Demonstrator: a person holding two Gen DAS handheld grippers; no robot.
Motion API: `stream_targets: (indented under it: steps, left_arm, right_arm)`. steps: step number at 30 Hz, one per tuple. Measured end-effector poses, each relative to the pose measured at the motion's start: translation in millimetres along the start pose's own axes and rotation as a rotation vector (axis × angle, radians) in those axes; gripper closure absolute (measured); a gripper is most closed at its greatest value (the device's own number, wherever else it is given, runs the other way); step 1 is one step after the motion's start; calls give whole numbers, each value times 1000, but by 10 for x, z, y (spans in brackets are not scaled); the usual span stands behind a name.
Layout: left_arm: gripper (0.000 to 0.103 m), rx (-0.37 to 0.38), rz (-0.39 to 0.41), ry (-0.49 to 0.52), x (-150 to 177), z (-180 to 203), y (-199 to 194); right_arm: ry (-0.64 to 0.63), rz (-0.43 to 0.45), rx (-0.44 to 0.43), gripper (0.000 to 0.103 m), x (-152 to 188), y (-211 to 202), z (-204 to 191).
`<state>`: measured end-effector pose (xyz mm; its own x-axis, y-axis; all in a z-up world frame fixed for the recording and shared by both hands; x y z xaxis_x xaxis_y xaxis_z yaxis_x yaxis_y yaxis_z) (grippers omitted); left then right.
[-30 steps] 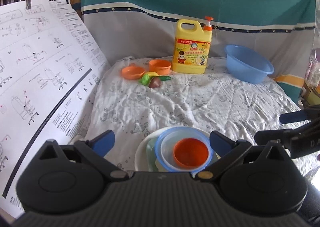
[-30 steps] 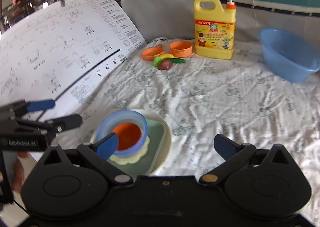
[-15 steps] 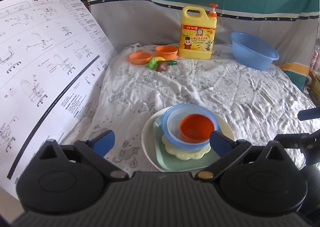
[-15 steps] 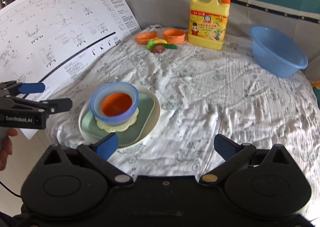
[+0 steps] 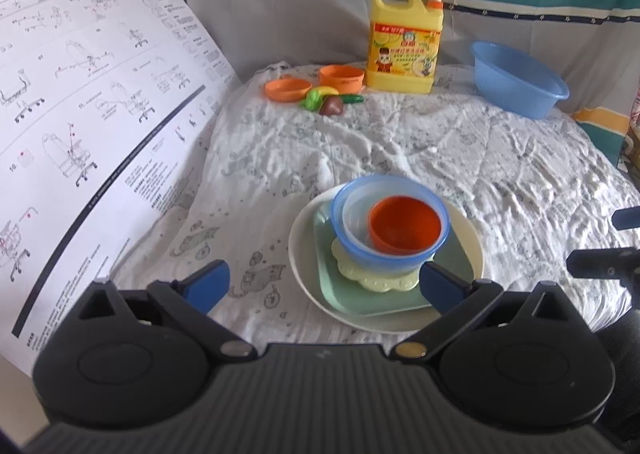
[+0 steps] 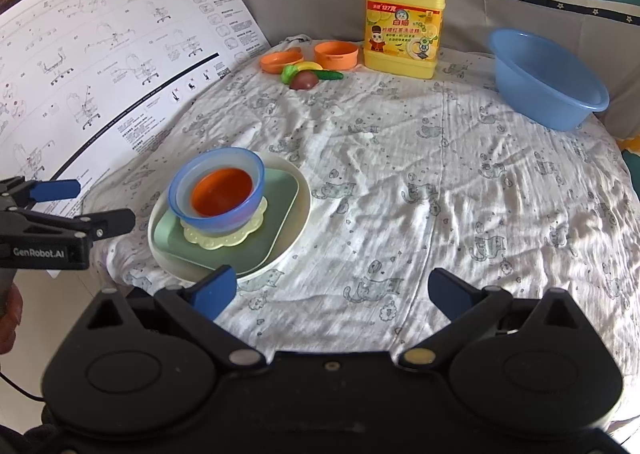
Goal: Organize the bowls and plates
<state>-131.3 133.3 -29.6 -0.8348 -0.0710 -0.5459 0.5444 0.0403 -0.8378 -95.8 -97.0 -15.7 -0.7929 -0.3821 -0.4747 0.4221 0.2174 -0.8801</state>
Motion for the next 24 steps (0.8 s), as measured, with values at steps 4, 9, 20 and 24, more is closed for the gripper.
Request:
stream_targets:
  steps: [4,9,20,24]
  left_arm:
    - [0,2,-19,-11,36,-20,68]
    - [0,8,-36,-20,66,-22,129]
    - [0,10,-39,-22,65,-3,151]
    - [0,9,-37,-21,64,-4,147]
  right_arm:
    - [-7,-7,5,0,-4,32,-4]
    - [-10,-18,5,0,-5,65,-2]
    - [-11,-27,6,0,-14,86,-1]
    - [-12,-26,5,0,-14,88,0]
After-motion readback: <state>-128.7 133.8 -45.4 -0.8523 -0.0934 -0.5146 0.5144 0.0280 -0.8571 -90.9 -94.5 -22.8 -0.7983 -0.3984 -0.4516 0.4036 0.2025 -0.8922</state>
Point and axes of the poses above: each gripper's, at about its wrist camera, not at the fingertips, and y roughly the way its jaws point, z to its right, x to its underside, the point moved 3 cm from there along y, roughly the way its jaws point, and after that the axes turned 13 degrees about -z, right-handed, at the moved point
